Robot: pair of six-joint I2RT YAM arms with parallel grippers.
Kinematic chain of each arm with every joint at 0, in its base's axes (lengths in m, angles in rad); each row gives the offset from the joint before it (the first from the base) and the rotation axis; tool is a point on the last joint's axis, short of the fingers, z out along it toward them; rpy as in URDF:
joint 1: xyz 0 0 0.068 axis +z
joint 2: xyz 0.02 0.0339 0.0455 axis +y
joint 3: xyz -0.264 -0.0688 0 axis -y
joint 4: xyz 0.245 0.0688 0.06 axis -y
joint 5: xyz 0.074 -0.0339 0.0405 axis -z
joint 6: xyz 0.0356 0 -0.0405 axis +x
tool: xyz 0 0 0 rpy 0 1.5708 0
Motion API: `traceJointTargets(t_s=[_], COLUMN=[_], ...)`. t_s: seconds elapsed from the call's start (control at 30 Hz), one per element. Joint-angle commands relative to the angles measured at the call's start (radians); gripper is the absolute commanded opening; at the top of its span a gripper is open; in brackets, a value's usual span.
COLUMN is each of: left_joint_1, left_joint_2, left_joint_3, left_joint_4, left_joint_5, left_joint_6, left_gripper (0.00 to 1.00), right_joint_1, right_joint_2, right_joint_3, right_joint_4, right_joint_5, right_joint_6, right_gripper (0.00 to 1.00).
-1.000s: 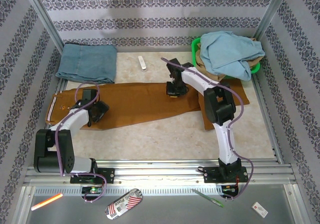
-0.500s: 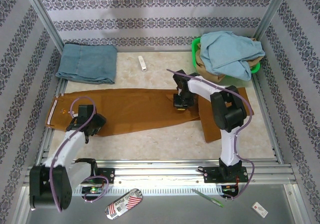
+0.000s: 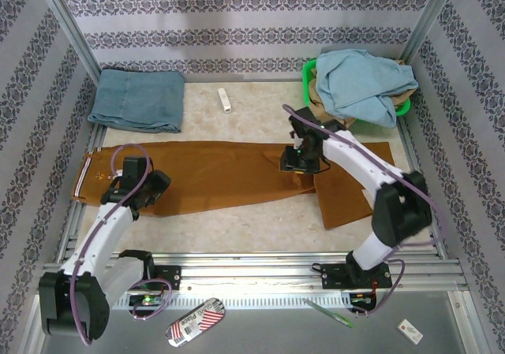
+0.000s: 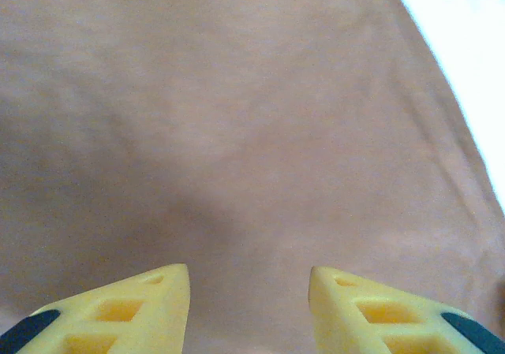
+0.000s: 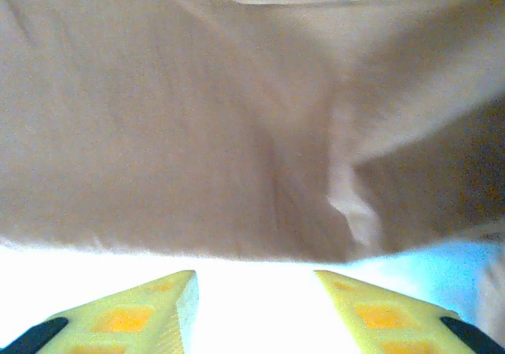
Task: Fold and stack the trousers
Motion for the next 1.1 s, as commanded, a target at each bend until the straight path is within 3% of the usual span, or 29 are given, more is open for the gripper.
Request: traceJointTargets(t_s=[0.0,0.17,0.2,0.33,0.5,0.73,0.9,1.07], left_joint_1=[-0.052,-0.134,-0.144,-0.148,-0.148,-0.147,-0.144,-0.142], left_joint_2=[0.065,0.173,0.194,0.25,0.252,0.233,0.223,0.222], left_joint_3=[0.017,0.007,0.004,-0.018,-0.015,-0.03,-0.024,-0.009], left_joint_4=[0.105,0.21,0.231,0.299,0.304,0.315,0.304,0.303], left_joint_5=[0.021,0.034,0.039,0.076,0.079,0.077,0.078,0.082], left_joint_6=[-0.019,-0.042,-0.043,-0.058,-0.037,-0.031,-0.015,-0.009], left_gripper=[0.44,0.45,0.45,0.45,0.46,0.47,0.47,0.46], right_joint_1=[-0.047,-0.111,-0.111,-0.098,-0.079,-0.119,-0.154,-0.257], right_joint_2=[-0.101,-0.251,-0.264,-0.248,-0.181,-0.159,-0.252,-0.325], right_joint_3=[-0.114,-0.298,-0.324,-0.398,-0.424,-0.392,-0.365,-0.308], right_joint_4=[-0.098,-0.121,-0.117,-0.101,-0.069,-0.087,-0.112,-0.136], right_joint_5=[0.121,0.137,0.135,0.15,0.156,0.23,0.293,0.323], right_joint_6=[0.044,0.086,0.092,0.117,0.126,0.125,0.128,0.083], right_gripper=[0.49,0.57,0.66,0.67,0.54,0.0,0.0,0.0])
